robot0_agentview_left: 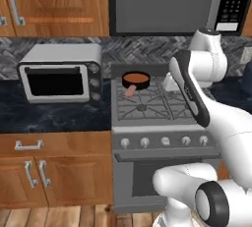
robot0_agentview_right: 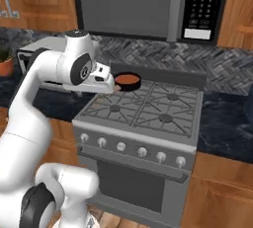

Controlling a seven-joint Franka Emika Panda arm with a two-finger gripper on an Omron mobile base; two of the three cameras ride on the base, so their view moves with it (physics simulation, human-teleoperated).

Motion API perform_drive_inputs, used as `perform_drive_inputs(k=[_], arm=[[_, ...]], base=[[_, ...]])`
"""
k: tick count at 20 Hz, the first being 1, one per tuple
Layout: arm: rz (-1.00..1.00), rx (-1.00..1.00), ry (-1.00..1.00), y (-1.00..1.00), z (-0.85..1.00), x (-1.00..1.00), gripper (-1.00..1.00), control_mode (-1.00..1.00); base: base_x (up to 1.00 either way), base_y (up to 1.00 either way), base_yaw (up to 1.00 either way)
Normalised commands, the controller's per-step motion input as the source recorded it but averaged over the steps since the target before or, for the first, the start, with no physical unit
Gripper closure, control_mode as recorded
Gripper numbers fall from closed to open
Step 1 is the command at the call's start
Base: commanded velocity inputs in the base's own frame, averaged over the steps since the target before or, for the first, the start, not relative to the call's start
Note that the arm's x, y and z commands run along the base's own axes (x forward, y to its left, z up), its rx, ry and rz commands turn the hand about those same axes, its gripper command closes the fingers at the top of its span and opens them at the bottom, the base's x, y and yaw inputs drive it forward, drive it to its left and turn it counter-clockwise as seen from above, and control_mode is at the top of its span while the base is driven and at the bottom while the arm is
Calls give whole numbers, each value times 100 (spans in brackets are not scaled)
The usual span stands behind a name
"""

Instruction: Retrieve the steak from the fridge and place it on the saucepan with marinade on the stove.

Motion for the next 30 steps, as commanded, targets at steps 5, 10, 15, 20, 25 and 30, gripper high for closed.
perform_drive_inputs(k=[5,10,15,20,25,30], arm=[[0,0,0,0,0,0,-100,100],[0,0,0,0,0,0,-100,100],[0,0,0,0,0,0,-100,100],[0,0,0,0,0,0,-100,100],[0,0,0,0,0,0,-100,100],[0,0,0,0,0,0,-100,100]], base=[[-34,0,82],[-1,0,99],[0,0,100],[1,0,86],[0,0,53],[1,0,56]])
